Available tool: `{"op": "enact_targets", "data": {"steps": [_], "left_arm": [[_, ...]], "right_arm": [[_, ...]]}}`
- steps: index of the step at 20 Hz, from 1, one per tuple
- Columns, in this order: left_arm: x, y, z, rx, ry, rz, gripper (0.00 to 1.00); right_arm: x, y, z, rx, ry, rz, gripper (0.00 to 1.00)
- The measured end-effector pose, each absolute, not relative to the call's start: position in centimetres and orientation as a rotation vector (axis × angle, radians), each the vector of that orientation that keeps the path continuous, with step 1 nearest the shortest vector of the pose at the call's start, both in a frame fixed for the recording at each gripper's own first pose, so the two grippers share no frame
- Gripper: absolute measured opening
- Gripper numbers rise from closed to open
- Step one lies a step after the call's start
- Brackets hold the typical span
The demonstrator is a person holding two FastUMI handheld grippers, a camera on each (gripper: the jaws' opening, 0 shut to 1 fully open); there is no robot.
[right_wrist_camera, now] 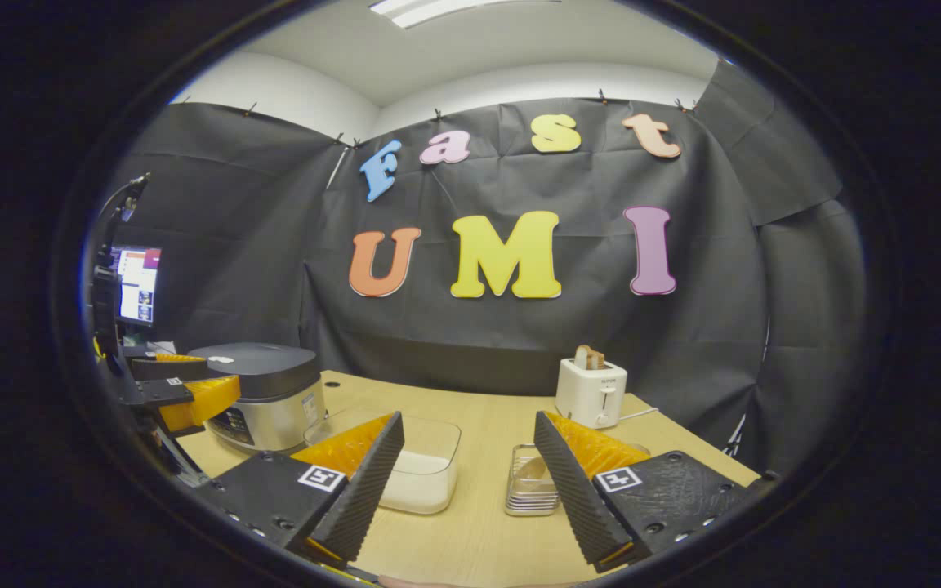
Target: Close the left gripper, press the button to open the rice cooker; take a wooden spoon from the chopstick holder with the right hand, scoop a spoonful of rice and pour it into the rice cooker, then put the wooden spoon back into the chopstick holder.
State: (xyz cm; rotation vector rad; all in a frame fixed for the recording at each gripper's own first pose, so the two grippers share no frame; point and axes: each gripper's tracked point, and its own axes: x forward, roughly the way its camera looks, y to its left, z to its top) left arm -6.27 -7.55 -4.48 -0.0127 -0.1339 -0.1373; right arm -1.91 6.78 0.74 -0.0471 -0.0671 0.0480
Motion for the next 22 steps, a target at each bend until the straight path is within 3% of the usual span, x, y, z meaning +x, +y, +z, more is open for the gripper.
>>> {"op": "enact_targets", "data": {"steps": [10, 11, 12, 22], "left_arm": [[-6.3, -6.3, -4.3, -0.051, -0.142, -0.115, 0.85], [-6.2, -6.3, -4.5, -0.056, -0.135, -0.113, 0.89], [-6.1, -6.2, -4.6, -0.061, -0.13, -0.114, 0.85], [-6.3, -6.6, -4.5, -0.069, -0.132, -0.121, 0.85]], "right_arm": [[-1.1, 6.5, -0.8, -0.017, -0.002, 0.051, 0.95], [-1.2, 6.4, -0.7, -0.018, -0.003, 0.049, 0.95], [-1.1, 6.4, -0.8, -0.018, -0.003, 0.049, 0.96], [-1.3, 6.2, -0.9, -0.046, 0.002, 0.044, 0.95]]}}
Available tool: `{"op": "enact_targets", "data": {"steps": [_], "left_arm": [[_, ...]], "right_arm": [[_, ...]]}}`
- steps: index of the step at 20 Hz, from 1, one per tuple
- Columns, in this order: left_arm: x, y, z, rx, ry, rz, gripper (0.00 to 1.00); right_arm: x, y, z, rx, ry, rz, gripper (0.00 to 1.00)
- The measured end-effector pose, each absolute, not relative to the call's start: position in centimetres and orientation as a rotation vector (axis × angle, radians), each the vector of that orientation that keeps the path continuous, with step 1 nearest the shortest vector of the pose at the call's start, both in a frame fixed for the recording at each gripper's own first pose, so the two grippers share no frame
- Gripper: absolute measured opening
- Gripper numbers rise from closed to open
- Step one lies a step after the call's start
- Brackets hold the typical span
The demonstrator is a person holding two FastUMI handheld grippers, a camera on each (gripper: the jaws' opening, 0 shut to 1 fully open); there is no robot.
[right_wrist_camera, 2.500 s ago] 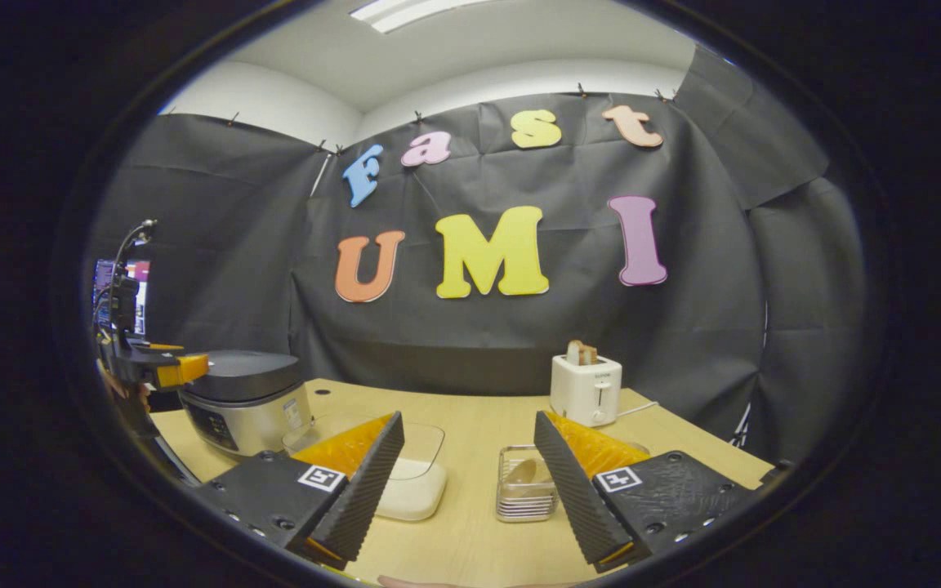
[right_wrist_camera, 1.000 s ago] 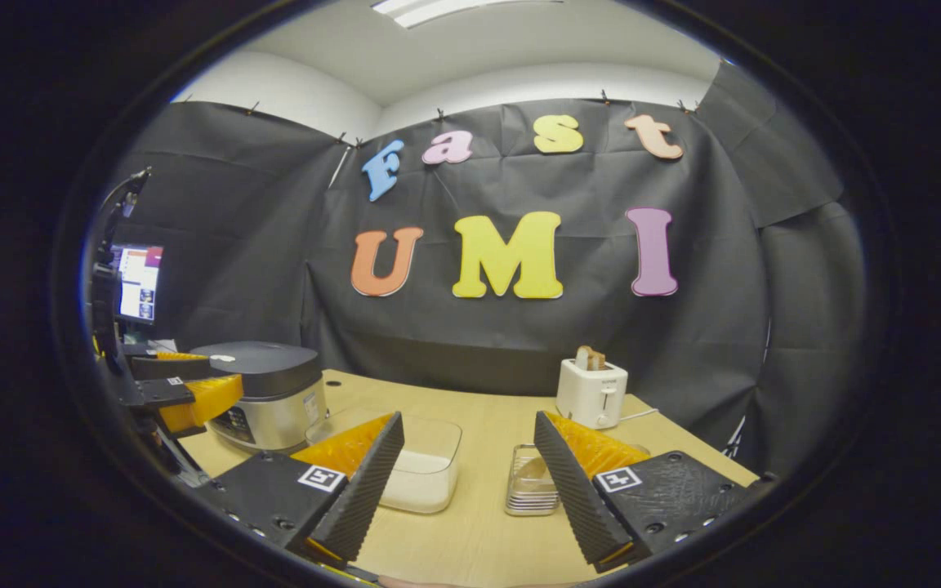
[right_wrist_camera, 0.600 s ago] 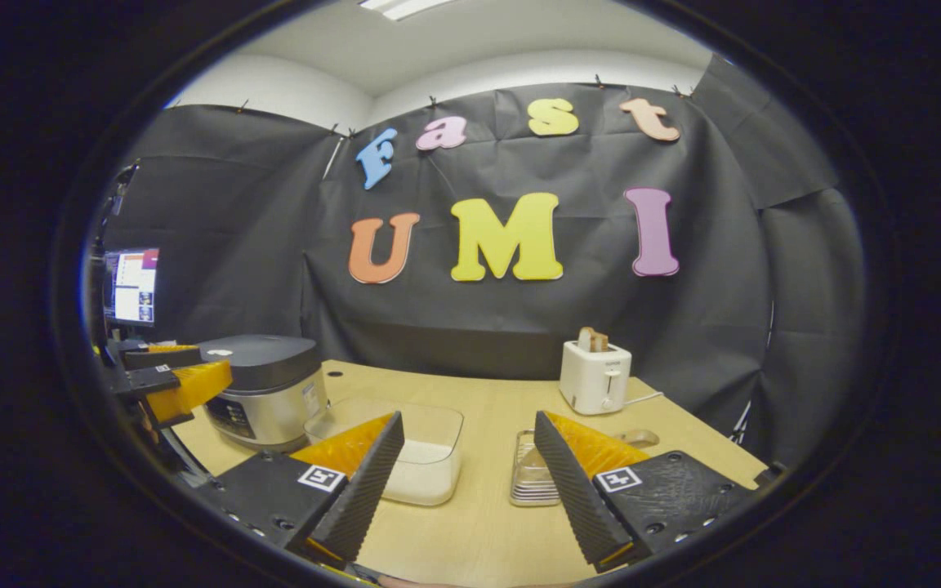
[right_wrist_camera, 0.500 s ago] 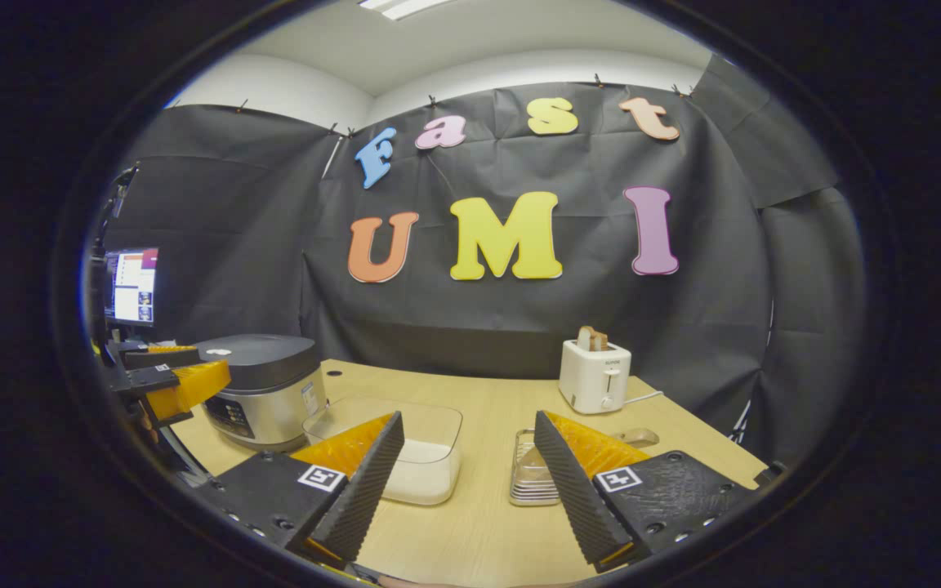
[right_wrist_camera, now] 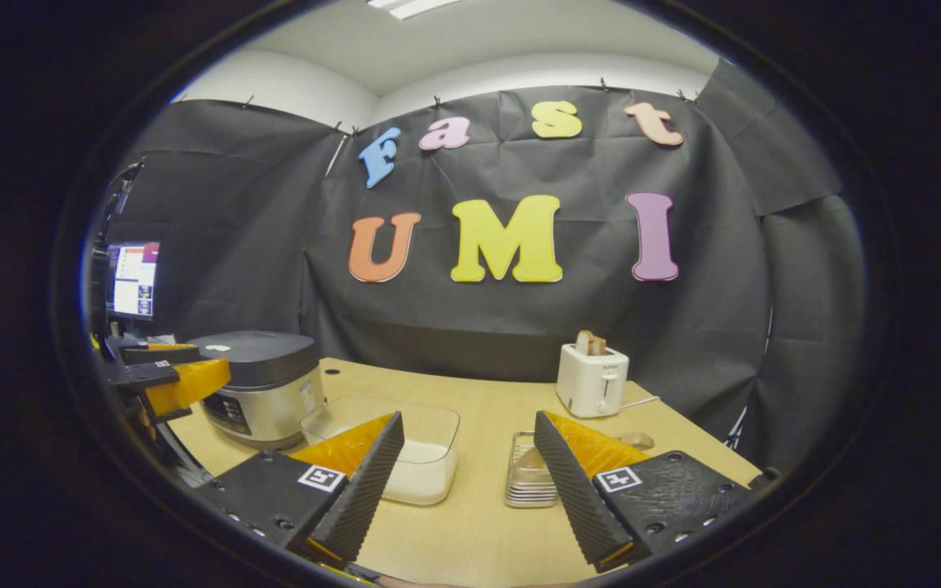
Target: Close the left gripper, press the button to open the rice cooker; take a wooden spoon from the chopstick holder with the right hand, scoop a spoonful of rice and pour it into the rice cooker, then put the wooden spoon back into the chopstick holder.
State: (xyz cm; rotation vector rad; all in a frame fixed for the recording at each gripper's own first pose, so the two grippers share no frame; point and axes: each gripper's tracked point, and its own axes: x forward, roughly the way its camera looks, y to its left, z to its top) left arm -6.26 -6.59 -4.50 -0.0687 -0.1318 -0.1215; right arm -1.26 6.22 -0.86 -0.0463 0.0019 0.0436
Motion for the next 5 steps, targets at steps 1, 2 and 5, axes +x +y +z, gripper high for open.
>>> {"op": "enact_targets", "data": {"steps": [1, 2, 5], "left_arm": [[-6.29, -6.56, -4.53, -0.068, -0.132, -0.12, 0.85], [-6.28, -6.55, -4.56, -0.069, -0.132, -0.12, 0.85], [-6.21, -6.64, -4.56, -0.069, -0.13, -0.122, 0.85]], "right_arm": [[-1.25, 6.39, -0.96, -0.051, 0.01, 0.047, 0.95], [-1.38, 6.47, -0.92, -0.053, 0.012, 0.048, 0.95], [-1.55, 6.31, -0.67, -0.06, 0.001, 0.045, 0.94]]}}
